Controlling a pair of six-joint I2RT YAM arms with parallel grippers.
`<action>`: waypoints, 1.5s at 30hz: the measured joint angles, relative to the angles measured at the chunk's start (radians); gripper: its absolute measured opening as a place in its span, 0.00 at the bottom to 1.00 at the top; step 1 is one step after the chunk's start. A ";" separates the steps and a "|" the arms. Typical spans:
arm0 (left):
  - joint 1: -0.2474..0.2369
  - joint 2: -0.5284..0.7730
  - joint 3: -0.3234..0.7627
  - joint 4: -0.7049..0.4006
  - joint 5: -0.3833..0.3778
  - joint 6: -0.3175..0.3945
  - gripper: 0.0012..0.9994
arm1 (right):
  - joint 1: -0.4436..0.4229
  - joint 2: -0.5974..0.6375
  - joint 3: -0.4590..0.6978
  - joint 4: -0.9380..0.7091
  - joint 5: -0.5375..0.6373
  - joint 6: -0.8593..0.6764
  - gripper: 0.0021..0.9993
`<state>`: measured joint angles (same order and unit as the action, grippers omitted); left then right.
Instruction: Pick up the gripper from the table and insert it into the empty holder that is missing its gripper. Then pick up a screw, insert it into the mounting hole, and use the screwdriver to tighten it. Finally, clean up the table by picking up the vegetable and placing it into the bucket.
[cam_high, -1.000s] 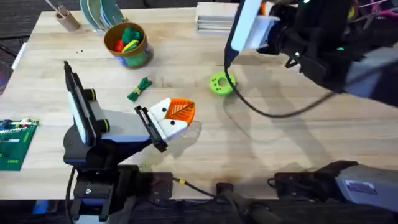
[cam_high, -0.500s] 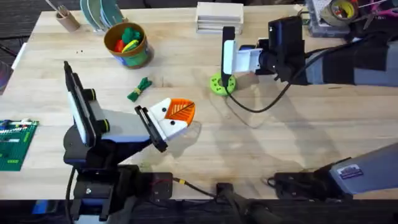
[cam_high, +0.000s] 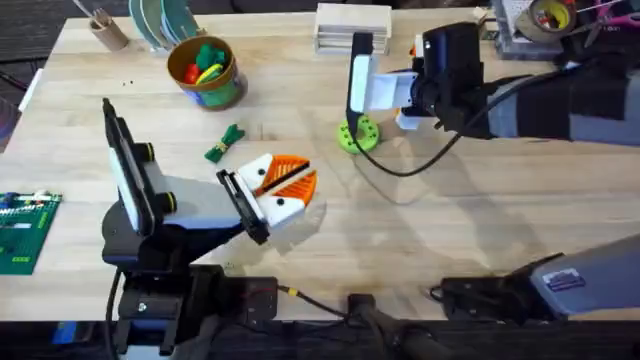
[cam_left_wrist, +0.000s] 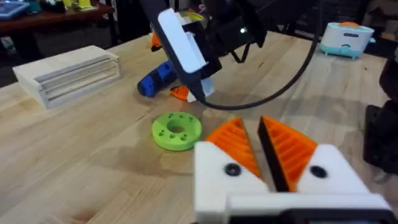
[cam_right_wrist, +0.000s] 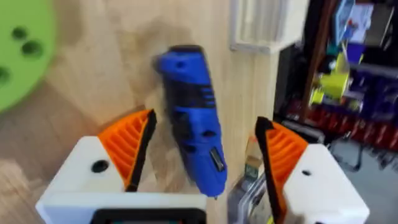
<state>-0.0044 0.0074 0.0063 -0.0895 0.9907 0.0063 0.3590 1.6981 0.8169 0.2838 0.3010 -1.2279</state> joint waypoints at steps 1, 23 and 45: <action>0.000 0.000 0.000 0.000 0.000 0.000 0.24 | 0.004 -0.012 0.000 -0.003 0.011 0.038 0.99; 0.000 0.000 0.000 0.000 0.000 0.005 0.79 | 0.019 -0.531 0.000 -0.031 0.068 0.671 0.99; 0.000 0.000 0.069 0.107 -0.111 -0.022 0.99 | 0.095 -0.609 0.000 -0.034 0.015 0.843 0.99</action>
<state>-0.0044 0.0074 0.0752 0.0178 0.8793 -0.0153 0.4543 1.0894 0.8169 0.2497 0.3161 -0.3847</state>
